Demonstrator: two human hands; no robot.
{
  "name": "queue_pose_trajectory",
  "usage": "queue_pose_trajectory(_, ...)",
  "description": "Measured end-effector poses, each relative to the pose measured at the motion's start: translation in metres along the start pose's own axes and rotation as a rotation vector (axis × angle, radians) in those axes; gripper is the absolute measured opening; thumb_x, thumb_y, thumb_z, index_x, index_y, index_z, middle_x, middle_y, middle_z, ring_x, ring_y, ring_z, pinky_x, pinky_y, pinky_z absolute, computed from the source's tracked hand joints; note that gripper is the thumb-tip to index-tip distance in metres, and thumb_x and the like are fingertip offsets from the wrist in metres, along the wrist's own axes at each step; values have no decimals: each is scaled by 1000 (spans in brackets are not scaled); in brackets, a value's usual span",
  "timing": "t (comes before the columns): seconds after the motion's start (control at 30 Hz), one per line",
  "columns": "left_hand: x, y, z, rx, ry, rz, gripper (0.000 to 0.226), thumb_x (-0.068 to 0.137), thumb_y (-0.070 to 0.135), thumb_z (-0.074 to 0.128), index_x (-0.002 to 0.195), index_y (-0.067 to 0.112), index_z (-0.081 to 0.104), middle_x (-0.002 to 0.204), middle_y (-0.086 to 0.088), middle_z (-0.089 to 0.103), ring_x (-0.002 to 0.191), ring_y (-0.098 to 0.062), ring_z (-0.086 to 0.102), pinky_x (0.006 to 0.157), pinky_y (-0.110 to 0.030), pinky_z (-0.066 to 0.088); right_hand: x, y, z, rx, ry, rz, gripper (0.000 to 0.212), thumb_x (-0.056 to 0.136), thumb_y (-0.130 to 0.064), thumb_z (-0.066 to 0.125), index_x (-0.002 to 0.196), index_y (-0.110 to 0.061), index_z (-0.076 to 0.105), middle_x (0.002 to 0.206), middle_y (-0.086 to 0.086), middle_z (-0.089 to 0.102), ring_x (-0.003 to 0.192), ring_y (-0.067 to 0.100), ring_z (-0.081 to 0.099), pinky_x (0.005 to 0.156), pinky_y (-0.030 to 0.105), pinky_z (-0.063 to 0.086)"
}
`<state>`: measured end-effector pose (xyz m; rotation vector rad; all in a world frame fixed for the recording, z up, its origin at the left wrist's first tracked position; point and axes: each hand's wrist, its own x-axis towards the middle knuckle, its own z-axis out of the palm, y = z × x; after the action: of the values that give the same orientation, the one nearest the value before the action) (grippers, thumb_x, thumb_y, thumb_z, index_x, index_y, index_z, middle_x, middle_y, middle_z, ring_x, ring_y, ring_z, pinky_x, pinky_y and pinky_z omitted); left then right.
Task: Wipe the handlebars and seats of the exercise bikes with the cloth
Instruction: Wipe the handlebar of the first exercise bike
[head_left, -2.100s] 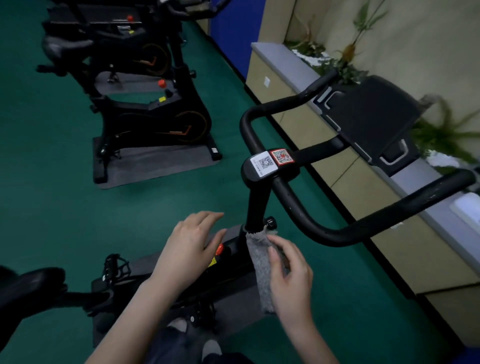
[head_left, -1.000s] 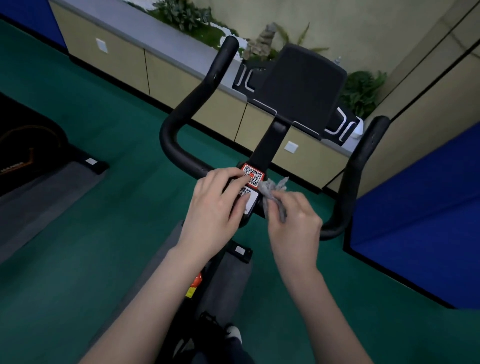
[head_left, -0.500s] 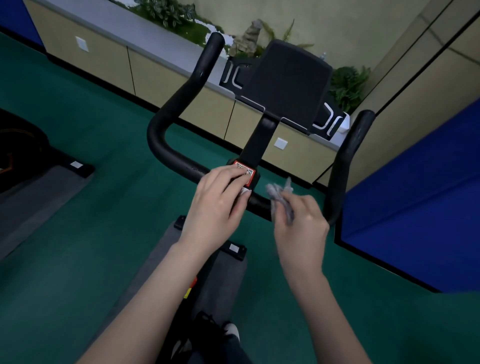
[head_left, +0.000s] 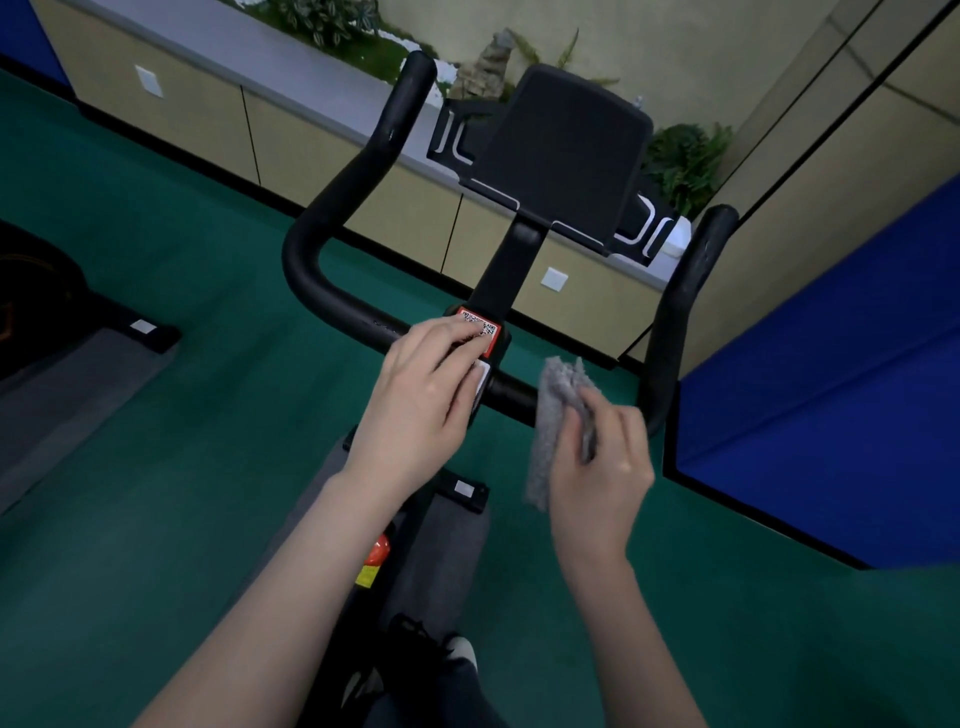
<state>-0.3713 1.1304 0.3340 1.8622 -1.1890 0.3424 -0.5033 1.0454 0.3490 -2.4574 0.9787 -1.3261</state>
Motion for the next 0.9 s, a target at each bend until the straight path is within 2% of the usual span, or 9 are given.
queue_pose_trajectory(0.1, 0, 3, 1, 29, 4, -13, 28, 95, 10, 54, 121, 2, 61, 122, -8, 60, 120, -24, 50, 104, -38, 38, 7, -10, 3, 39, -56, 2, 18, 81, 5, 68, 99, 3, 71, 83, 16, 64, 67, 19, 60, 63, 24, 48)
queue_pose_trajectory(0.23, -1, 3, 2, 18, 14, -15, 28, 93, 9, 57, 120, 2, 62, 122, -8, 60, 119, -24, 51, 103, -37, 38, 36, -22, 12, 34, -266, 37, 19, 86, -3, 62, 102, -4, 72, 92, 16, 68, 77, 30, 65, 72, 36, 52)
queue_pose_trajectory(0.33, -1, 2, 2, 24, 13, -11, 28, 94, 10, 55, 121, 3, 62, 123, -7, 60, 120, -23, 51, 104, -37, 38, 52, -12, 9, -54, -388, 14, 20, 88, -7, 58, 102, -9, 72, 94, 13, 69, 82, 31, 64, 77, 38, 52)
queue_pose_trajectory(0.53, -1, 2, 3, 32, 33, 2, 27, 95, 10, 54, 120, 3, 62, 122, -7, 61, 120, -22, 52, 105, -33, 36, 66, -1, 4, -39, -543, 10, 18, 89, -14, 61, 102, -16, 73, 95, 5, 71, 88, 21, 64, 83, 35, 52)
queue_pose_trajectory(0.7, -1, 1, 4, 37, 38, 15, 28, 95, 11, 55, 121, 4, 62, 123, -5, 61, 122, -21, 51, 105, -34, 37, 81, -3, 13, 41, -728, 45, 13, 89, -27, 66, 94, -20, 75, 89, -4, 74, 88, 12, 65, 81, 29, 51)
queue_pose_trajectory(0.8, -2, 0, 5, 32, 47, 15, 28, 94, 12, 55, 120, 4, 63, 123, -5, 61, 122, -20, 51, 104, -35, 38, 87, 9, 8, 1, -781, 40, 14, 88, -28, 67, 96, -19, 75, 90, -5, 73, 87, 9, 64, 76, 20, 45)
queue_pose_trajectory(0.9, -2, -2, 6, 33, 48, 9, 28, 95, 12, 54, 121, 5, 62, 124, -4, 60, 123, -19, 51, 104, -35, 37, 93, 5, 21, 14, -827, 60, 14, 89, -27, 66, 93, -18, 75, 89, -5, 71, 90, 9, 62, 79, 20, 43)
